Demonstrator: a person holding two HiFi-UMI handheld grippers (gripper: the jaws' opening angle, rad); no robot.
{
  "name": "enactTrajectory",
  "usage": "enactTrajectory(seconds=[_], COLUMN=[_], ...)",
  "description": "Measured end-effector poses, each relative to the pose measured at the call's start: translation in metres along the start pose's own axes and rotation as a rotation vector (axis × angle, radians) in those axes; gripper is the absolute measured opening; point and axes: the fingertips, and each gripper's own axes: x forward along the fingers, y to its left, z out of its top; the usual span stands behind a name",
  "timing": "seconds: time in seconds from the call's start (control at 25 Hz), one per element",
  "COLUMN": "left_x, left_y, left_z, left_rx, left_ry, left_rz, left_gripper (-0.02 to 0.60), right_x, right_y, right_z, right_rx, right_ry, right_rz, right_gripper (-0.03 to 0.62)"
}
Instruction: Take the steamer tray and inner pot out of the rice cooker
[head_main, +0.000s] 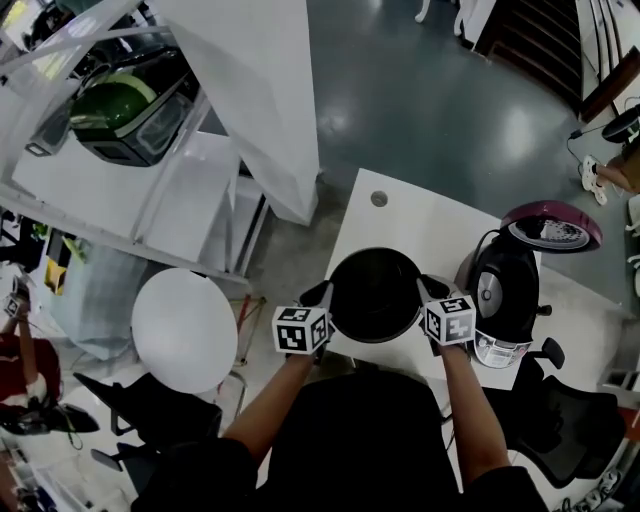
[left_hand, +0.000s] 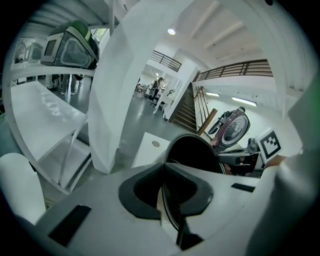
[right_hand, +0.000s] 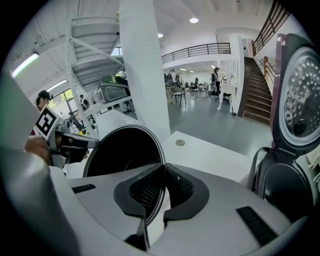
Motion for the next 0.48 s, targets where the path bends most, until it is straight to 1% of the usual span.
enactTrajectory(seconds=[0.28,0.48], left_x=[0.013,0.020], left_y=[0.010,0.010], left_z=[-0.019,-0.026], left_rx=[-0.035,-0.037], left_ry=[0.056,0.081], left_rz=[0.008,-0.004], left_gripper=[0.020,0.018], right_x=[0.020,0.029], right_y=[-0.004,-0.008], right_z=[-0.022,-0.034], right_rx=[0.039,0.067], right_ry=[0.053,0.069], right_rz=[0.012,0.015], right_gripper=[0.020,0.020])
